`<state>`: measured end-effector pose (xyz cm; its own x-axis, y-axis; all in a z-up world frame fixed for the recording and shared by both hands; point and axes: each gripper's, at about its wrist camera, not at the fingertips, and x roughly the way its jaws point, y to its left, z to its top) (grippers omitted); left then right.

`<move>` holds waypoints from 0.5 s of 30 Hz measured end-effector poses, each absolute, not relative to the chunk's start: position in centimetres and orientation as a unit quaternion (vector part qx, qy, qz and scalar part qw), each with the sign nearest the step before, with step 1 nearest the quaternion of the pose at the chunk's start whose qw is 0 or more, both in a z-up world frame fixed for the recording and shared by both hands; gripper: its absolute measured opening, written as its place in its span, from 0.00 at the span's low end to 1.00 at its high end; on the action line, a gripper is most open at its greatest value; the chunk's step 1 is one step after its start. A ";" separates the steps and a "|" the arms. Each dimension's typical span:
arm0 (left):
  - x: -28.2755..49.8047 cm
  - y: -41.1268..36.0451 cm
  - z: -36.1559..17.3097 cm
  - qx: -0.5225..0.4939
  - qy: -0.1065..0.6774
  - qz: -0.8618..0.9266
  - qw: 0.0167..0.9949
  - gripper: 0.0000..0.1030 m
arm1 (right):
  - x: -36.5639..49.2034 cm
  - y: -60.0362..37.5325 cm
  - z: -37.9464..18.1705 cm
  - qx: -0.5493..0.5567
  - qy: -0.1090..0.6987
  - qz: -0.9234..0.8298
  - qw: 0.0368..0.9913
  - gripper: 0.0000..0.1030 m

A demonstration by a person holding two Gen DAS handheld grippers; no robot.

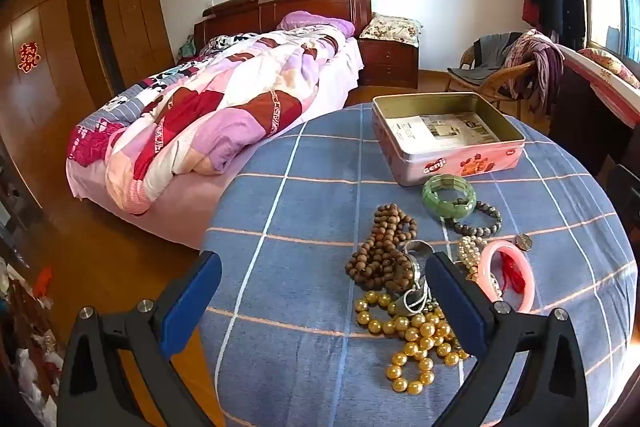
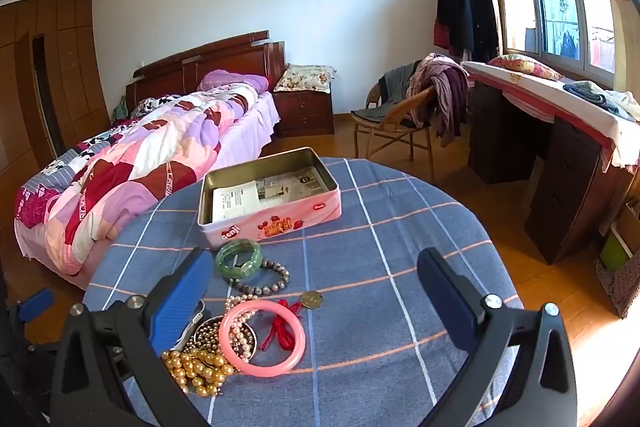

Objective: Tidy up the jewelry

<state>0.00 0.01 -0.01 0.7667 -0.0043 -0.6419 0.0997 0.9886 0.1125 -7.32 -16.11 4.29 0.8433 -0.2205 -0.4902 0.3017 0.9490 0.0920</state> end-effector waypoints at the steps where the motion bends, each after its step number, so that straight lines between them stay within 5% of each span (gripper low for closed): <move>1: 0.0 0.0 0.0 0.071 0.340 -0.026 0.937 0.99 | -7.3 -16.1 4.3 0.085 0.245 -0.136 0.956 1.00; 15: -0.3 0.4 0.3 0.055 0.337 -0.048 0.939 0.99 | -7.4 -16.3 4.3 0.082 0.243 -0.137 0.957 1.00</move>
<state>-0.34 0.43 0.33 0.7678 -0.0529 -0.6385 0.1272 0.9893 0.0710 -7.36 -16.29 4.35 0.8438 -0.2225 -0.4883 0.3024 0.9489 0.0902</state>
